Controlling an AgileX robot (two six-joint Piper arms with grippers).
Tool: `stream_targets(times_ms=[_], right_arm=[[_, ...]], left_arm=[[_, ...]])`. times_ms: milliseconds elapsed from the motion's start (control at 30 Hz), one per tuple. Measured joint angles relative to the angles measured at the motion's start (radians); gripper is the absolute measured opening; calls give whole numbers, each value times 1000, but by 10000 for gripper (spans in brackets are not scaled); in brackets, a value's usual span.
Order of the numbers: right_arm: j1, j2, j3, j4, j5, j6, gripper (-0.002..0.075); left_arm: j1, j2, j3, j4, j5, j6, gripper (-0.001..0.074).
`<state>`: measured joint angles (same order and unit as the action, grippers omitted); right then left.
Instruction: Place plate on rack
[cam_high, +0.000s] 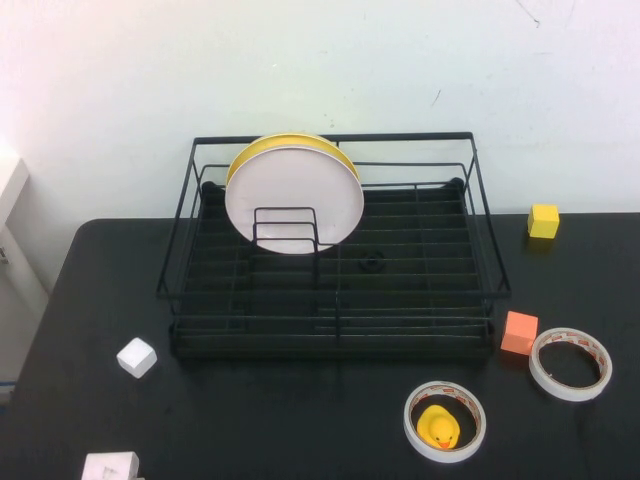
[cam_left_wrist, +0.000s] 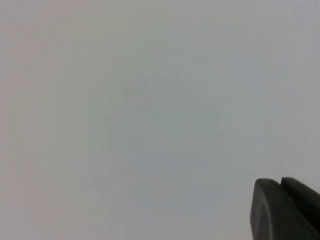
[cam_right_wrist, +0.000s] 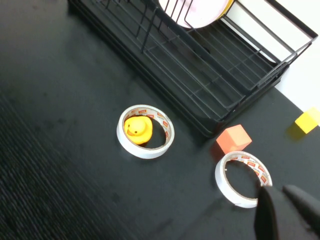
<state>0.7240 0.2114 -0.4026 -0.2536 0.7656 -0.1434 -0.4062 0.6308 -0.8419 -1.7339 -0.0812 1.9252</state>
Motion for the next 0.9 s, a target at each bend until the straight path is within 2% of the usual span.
stream_targets(times_ms=[133, 333, 567, 900], right_arm=[[0, 0, 0, 0, 2, 0, -2], [0, 0, 0, 0, 2, 0, -2], [0, 0, 0, 4, 2, 0, -2], [0, 0, 0, 4, 2, 0, -2]], left_arm=[[0, -118, 126, 0, -28, -30, 0], [0, -269, 369, -9, -106, -180, 0], [0, -306, 610, -14, -91, -358, 0], [0, -306, 643, -12, 69, -393, 0]])
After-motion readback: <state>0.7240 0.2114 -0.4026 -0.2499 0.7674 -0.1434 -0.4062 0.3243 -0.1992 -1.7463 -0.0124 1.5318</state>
